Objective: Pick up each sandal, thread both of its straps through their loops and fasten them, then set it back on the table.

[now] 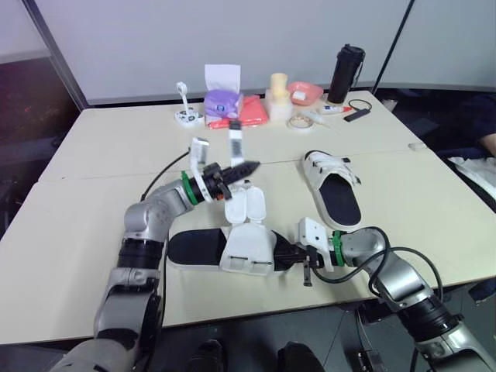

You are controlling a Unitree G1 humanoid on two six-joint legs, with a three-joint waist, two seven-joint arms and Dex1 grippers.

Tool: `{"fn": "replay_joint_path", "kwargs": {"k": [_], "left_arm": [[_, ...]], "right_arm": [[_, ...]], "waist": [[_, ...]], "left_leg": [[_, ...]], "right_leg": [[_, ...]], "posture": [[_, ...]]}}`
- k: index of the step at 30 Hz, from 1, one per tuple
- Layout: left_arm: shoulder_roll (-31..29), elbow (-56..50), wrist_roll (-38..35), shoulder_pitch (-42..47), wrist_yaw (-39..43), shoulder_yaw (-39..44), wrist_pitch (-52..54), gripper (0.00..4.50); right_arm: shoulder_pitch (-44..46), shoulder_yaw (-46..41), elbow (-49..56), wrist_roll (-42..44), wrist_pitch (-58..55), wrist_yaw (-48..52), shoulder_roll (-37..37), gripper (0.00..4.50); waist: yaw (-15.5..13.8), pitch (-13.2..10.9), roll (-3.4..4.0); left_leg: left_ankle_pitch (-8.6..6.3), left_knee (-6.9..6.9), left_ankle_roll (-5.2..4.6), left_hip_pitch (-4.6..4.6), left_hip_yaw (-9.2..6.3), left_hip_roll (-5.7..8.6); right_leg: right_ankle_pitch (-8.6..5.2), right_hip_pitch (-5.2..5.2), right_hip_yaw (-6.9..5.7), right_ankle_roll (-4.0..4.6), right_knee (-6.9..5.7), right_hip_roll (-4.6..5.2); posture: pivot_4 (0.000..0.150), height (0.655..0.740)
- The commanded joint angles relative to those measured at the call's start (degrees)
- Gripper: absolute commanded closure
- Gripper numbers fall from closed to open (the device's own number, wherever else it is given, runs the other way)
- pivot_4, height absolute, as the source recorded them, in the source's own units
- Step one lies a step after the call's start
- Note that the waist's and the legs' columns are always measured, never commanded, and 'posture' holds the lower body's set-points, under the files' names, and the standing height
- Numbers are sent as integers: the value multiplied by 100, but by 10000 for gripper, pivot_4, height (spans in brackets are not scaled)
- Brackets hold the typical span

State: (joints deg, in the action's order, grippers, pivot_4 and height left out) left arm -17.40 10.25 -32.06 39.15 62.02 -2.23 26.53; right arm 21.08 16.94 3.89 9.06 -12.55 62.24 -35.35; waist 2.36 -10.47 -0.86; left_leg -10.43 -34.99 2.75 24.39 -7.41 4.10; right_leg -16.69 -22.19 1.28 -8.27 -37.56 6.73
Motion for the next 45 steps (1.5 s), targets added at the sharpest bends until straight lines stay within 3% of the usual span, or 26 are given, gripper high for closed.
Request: {"fn": "replay_joint_path", "kwargs": {"k": [1,9,16,19,25,26,27,35,40,45], "left_arm": [[-460,-609,1118,-508,1261,-901,-2307,44862],[-731,489,1673,-702,2734,-1302,-6648,44862],[-999,1144,1356,-498,3048,-1950,-8548,44862],[-1157,1207,1201,-481,3048,-2198,-8676,36262],[-1391,964,990,-622,3023,-2264,-8489,6167],[-1448,839,953,-681,2970,-2239,-8373,1392],[-1524,653,919,-763,2838,-2173,-8163,477],[-2111,-594,604,-1137,1125,-1113,-5247,477],[-2854,-1493,-715,-1661,71,-324,-1873,477],[-3773,-2328,-2449,-2488,212,134,892,477]], "right_arm": [[-22,72,-117,-162,-41,52,-89,45000],[12,77,-182,-165,-14,196,-158,45000],[11,87,-231,-185,-1,296,-211,45000],[32,102,-293,-206,35,314,-210,45000],[126,123,-471,-288,153,357,-193,45000],[143,124,-512,-299,182,369,-193,45000],[160,129,-547,-312,212,377,-198,45000],[313,154,-772,-367,355,444,-176,45000],[366,174,-878,-383,445,453,-183,45000],[378,166,-894,-376,469,468,-214,45000]], "waist": [[-11,1,2],[-158,3,6],[-160,3,5],[-158,3,6],[-154,3,6],[-153,3,6],[-150,3,6],[-140,3,6],[-117,1,9],[-116,-1,8]], "left_leg": [[0,3,0,0,2,-1],[-1,2,-1,0,-2,-8],[-2,1,-3,1,-16,-6],[-2,2,-4,1,-18,-6],[-2,0,-6,0,-22,-5],[-2,0,-6,0,-22,-5],[-2,0,-6,0,-22,-5],[-2,-2,-6,-5,-32,-7],[-2,4,-7,-9,-33,-7],[-2,7,-6,-12,-33,-10]], "right_leg": [[0,-1,2,1,3,0],[3,5,2,22,33,2],[7,4,1,12,33,4],[8,4,1,12,32,3],[8,8,-2,10,30,0],[8,8,-3,10,30,0],[8,8,-2,10,30,0],[7,12,-6,9,20,-7],[5,12,-6,7,17,-7],[4,11,-5,8,17,-6]], "posture": [[1500,7400],[1500,7400],[1500,7400],[1500,7400],[1500,7400],[1500,7400],[1500,7400],[1500,7400],[1500,7400],[1500,7400]]}}
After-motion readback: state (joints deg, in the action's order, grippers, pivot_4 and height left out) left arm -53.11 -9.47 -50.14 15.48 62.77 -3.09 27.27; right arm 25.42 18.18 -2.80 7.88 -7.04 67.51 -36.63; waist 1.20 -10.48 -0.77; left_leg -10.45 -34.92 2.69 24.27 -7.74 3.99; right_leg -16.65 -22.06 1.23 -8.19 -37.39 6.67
